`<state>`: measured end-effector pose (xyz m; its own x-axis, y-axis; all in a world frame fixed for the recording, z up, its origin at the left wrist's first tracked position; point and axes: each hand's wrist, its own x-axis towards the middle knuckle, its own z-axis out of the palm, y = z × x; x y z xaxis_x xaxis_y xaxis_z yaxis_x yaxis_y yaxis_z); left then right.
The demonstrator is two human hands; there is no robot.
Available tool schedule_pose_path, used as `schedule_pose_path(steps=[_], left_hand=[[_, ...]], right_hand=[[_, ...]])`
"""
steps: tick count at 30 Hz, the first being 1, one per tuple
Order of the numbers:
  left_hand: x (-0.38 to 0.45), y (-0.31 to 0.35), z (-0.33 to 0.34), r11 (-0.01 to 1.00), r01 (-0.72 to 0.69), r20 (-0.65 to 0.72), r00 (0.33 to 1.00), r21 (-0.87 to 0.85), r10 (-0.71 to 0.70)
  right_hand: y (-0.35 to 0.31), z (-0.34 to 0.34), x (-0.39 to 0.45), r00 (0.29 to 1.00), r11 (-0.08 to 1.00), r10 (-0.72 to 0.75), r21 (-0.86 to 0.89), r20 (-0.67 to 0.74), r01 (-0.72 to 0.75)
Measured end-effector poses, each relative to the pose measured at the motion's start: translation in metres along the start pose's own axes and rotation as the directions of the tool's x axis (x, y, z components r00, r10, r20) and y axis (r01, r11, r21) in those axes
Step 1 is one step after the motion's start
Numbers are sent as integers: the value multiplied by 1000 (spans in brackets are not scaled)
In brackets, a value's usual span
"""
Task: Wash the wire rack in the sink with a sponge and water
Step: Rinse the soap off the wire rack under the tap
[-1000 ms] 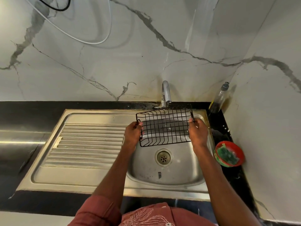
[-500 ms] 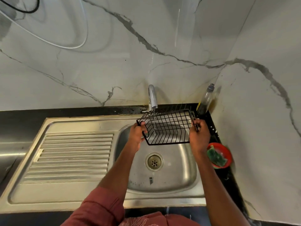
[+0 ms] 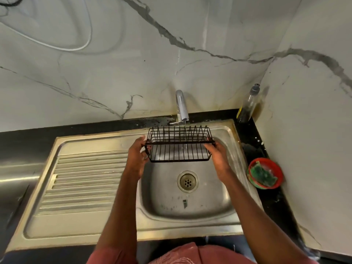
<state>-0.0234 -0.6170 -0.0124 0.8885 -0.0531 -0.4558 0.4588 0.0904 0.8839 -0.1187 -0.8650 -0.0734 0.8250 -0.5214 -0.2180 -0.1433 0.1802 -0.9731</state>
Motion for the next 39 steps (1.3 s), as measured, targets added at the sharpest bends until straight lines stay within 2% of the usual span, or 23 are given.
schedule_pose_path(steps=[1, 3, 5, 7, 9, 10, 11, 12, 14, 16, 17, 19, 21, 23, 25, 26, 27, 29, 30, 31, 32, 36, 39], left_hand=[[3, 5, -3, 999, -5, -24, 1000, 52, 6], [8, 13, -9, 987, -27, -82, 996, 159, 41], [8, 20, -11, 973, -47, -92, 993, 227, 70], [3, 24, -8, 960, -68, -114, 988, 273, 102], [3, 24, -6, 941, -78, -138, 982, 329, 129], [4, 23, -5, 929, -80, -145, 979, 360, 141], [5, 24, -5, 914, -80, -151, 977, 399, 152], [7, 23, -4, 897, -71, -162, 974, 437, 156], [6, 23, 2, 870, -57, -187, 968, 490, 169], [4, 24, 9, 834, -55, -208, 957, 549, 200], [4, 25, 11, 811, -50, -214, 953, 583, 213], [10, 23, 12, 768, -30, -223, 949, 640, 223], [13, 21, 12, 719, -14, -213, 951, 695, 225], [14, 20, 12, 681, -7, -210, 949, 732, 235], [13, 19, 13, 662, -1, -217, 945, 749, 247], [14, 18, 12, 654, 5, -217, 945, 756, 244], [14, 17, 11, 640, 10, -213, 947, 768, 241], [16, 13, 10, 617, 12, -200, 951, 787, 236], [18, 11, 10, 611, 12, -196, 952, 791, 235], [20, 10, 10, 609, 17, -196, 953, 793, 230], [21, 9, 10, 606, 17, -192, 955, 795, 225], [23, 8, 13, 623, 23, -187, 962, 782, 199], [23, 7, 13, 623, 30, -186, 965, 782, 187]], right_hand=[[2, 3, 3, 998, 1000, 27, 12, 53, -28], [6, 8, 8, 983, 991, 115, -87, 143, -103], [12, 10, 11, 963, 955, 236, -215, 131, -205], [17, 12, 12, 971, 936, 236, -260, -35, -236], [15, 17, 12, 961, 970, 70, -208, -268, -129], [8, 20, 12, 945, 991, 34, -109, -326, -73], [-3, 24, 16, 944, 997, 60, 62, -323, -42], [-16, 29, 20, 956, 964, 127, 260, -264, -56], [-40, 37, 30, 961, 794, 275, 571, -36, -206], [-53, 45, 42, 907, 625, 378, 672, 183, -396], [-54, 51, 47, 879, 581, 409, 673, 245, -458], [-53, 66, 59, 852, 618, 454, 597, 260, -512], [-53, 80, 66, 874, 785, 452, 385, 181, -486], [-56, 90, 67, 929, 932, 352, 48, 113, -359], [-53, 97, 68, 971, 954, 195, -254, 138, -156], [-50, 101, 68, 980, 924, 94, -383, 177, -19], [-47, 105, 68, 973, 844, -19, -518, 229, 139], [-41, 109, 70, 920, 532, -176, -753, 349, 387], [-41, 111, 70, 893, 386, -213, -805, 396, 450], [-41, 113, 70, 878, 306, -214, -824, 429, 477], [-42, 115, 71, 870, 277, -195, -826, 452, 491], [-42, 118, 77, 861, 426, -67, -766, 505, 482], [-38, 113, 80, 870, 495, -67, -741, 488, 454]])
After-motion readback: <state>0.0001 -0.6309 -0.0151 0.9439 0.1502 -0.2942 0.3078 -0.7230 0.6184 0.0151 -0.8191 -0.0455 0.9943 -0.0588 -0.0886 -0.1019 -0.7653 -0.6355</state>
